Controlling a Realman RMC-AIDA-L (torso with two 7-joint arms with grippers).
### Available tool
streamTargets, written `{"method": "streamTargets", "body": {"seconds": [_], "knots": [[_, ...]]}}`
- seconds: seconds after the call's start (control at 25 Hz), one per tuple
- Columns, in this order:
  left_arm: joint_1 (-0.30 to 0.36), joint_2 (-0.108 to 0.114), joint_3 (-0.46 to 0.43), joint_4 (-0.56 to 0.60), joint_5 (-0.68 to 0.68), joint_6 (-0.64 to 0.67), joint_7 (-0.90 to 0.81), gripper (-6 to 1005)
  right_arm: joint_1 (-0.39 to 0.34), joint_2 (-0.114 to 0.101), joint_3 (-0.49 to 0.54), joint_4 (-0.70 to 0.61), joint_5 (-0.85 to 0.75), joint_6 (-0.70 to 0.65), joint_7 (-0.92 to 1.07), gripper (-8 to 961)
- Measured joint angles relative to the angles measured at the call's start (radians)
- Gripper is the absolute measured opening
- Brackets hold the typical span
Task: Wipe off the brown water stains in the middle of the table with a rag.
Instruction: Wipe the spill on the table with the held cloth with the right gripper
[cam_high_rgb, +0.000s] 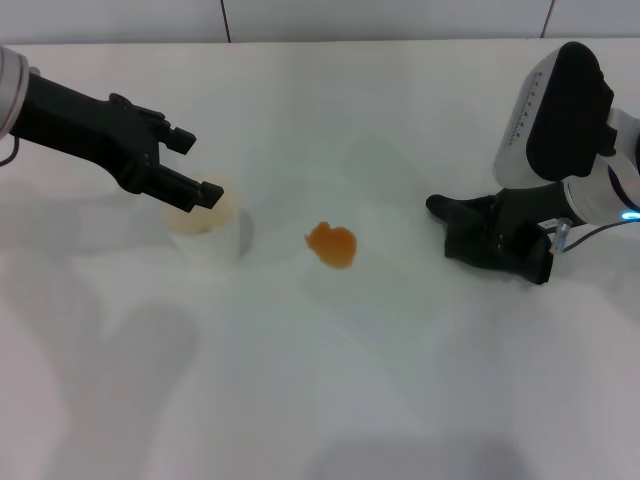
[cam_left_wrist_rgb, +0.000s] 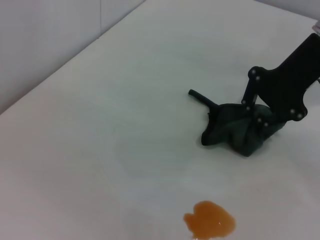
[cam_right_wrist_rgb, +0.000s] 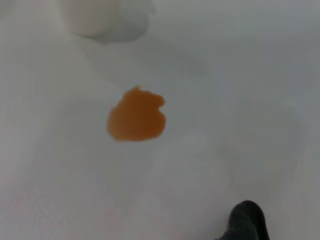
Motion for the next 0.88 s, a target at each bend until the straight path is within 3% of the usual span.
{"method": "streamTargets", "body": {"seconds": [0.4, 0.88], "knots": [[0.000, 0.000, 0.000, 0.003, -0.013, -0.003, 0.000, 894, 0.008, 0.004, -0.032, -0.016, 0.036, 0.000, 0.002, 78], [0.001, 0.000, 0.000, 0.005, -0.021, -0.003, 0.000, 895, 0.061, 0.006, -0.209, -0.046, 0.077, 0.012, 0.034, 78]]}}
